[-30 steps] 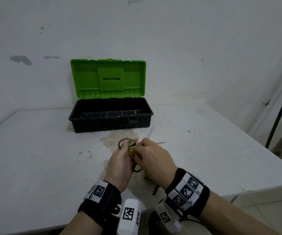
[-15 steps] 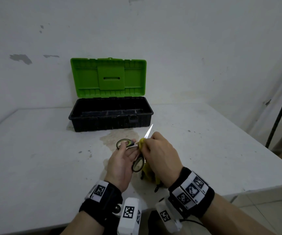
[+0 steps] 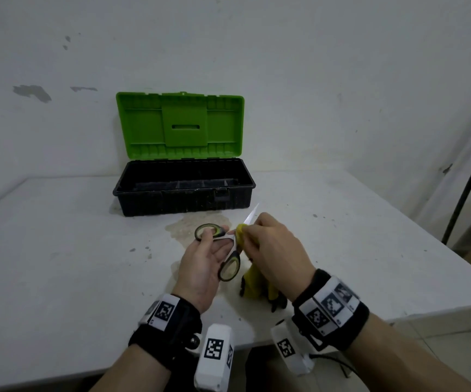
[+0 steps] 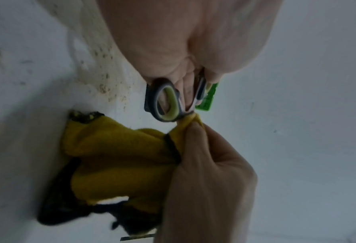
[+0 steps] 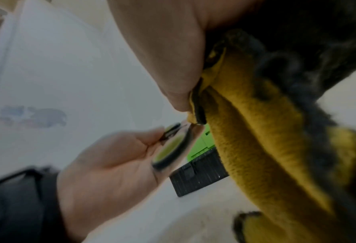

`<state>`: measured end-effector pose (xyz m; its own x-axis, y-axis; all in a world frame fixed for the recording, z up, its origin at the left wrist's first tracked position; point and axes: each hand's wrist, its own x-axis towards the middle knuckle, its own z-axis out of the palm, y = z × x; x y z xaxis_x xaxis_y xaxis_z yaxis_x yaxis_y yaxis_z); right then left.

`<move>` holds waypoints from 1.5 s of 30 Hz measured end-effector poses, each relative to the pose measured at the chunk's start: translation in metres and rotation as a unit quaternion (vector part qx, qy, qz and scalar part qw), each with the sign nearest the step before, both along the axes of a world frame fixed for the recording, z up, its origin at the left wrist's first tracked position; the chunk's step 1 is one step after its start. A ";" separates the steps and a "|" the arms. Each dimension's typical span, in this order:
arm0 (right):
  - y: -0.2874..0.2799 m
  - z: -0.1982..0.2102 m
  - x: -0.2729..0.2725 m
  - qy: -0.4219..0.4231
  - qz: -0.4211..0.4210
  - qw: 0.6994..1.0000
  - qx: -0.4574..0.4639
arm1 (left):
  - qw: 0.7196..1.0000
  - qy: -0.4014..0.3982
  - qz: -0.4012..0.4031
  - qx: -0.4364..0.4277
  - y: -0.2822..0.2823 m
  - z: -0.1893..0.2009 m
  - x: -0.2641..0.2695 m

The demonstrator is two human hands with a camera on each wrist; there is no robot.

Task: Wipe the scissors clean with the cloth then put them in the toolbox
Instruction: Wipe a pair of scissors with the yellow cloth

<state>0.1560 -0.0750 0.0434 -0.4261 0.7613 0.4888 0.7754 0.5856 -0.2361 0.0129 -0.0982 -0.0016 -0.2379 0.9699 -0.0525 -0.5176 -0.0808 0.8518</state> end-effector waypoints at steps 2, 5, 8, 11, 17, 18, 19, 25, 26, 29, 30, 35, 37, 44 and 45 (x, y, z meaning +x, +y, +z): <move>-0.008 -0.010 -0.005 -0.025 0.018 0.999 0.015 | 1.000 0.007 -0.004 0.010 0.000 0.000 -0.001; -0.013 -0.016 -0.002 -0.062 0.047 0.997 -0.002 | 1.000 0.007 -0.002 0.023 -0.002 0.002 -0.004; -0.007 -0.010 0.001 -0.039 0.038 0.999 0.007 | 0.999 0.026 -0.009 0.037 -0.003 0.003 -0.002; -0.012 -0.011 -0.001 -0.028 0.044 0.999 0.011 | 0.998 0.047 -0.011 0.048 -0.003 0.004 0.000; -0.018 -0.013 0.001 -0.033 0.084 0.996 0.013 | 0.992 0.113 -0.017 0.050 -0.004 0.002 0.001; -0.017 -0.013 0.000 -0.044 0.083 0.996 0.009 | 0.990 0.129 -0.016 0.054 -0.004 0.002 0.002; -0.016 -0.013 0.000 -0.059 0.083 0.995 0.004 | 0.988 0.141 -0.017 0.056 -0.005 0.002 0.003; -0.008 -0.005 0.003 -0.081 0.024 0.996 0.009 | 0.992 0.114 -0.009 0.045 -0.008 0.004 0.004; -0.009 -0.005 0.003 -0.079 0.029 0.996 0.011 | 0.993 0.112 -0.009 0.045 -0.008 0.005 0.005; -0.020 -0.013 -0.003 -0.090 0.072 0.993 0.006 | 0.990 0.131 -0.005 0.045 -0.009 0.009 0.008; -0.024 -0.016 -0.005 -0.092 0.085 0.992 -0.007 | 0.991 0.131 -0.005 0.039 -0.009 0.009 0.008; -0.022 -0.012 0.002 -0.046 0.094 0.994 0.000 | 0.998 0.052 -0.024 0.018 -0.009 0.009 0.006; -0.015 -0.010 0.008 -0.037 0.072 0.997 0.009 | 0.999 0.008 -0.036 0.016 -0.010 0.010 0.004; -0.009 -0.010 0.011 0.006 0.035 0.999 0.016 | 0.991 -0.124 -0.047 -0.010 -0.007 0.009 0.000; -0.009 -0.011 0.012 0.014 0.039 0.999 0.003 | 0.990 -0.128 -0.052 -0.012 -0.007 0.009 0.000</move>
